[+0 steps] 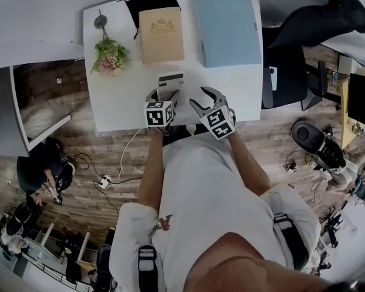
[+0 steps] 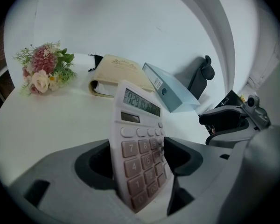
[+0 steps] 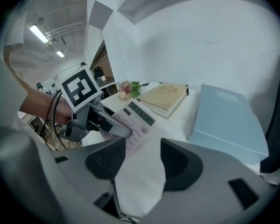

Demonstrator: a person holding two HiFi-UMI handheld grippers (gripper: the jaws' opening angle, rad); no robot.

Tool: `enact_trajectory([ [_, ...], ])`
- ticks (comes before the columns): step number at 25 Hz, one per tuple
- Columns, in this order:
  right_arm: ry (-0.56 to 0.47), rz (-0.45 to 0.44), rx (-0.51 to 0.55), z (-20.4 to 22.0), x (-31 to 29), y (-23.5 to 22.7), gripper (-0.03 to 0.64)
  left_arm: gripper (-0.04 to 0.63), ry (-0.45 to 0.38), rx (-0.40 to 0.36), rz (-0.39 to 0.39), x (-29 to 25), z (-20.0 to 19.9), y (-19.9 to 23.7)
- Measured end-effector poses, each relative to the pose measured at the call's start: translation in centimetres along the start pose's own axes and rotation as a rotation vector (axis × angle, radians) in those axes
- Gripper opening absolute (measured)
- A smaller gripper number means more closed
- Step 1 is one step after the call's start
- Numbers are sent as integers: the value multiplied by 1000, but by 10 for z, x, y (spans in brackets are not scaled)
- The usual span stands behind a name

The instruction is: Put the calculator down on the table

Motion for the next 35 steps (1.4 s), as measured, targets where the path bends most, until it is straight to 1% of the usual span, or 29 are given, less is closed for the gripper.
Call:
enact_trajectory([
  [7, 9, -13, 0, -2, -1, 1, 239, 341, -12, -4, -31, 5, 3, 6],
  [13, 18, -18, 9, -1, -5, 3, 239, 348, -14, 6, -44, 6, 6, 11],
  [17, 20, -22, 10, -2, -6, 3, 239, 356, -17, 1, -72, 9, 8, 16],
  [22, 27, -24, 24, -4, -6, 5, 239, 347, -25, 9, -84, 13, 11, 23],
  [35, 24, -25, 43, -6, -9, 11, 239, 345, -36, -27, -101, 14, 16, 26],
])
Point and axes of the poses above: the fingertips, and each gripper's own axes: x backward along the fingers, y to its left, z out of its underside, the point moved 7 cm from there along x, backward along the fingers, and after that the axes turned 7 degrees about -z, right-handed, at the moved point
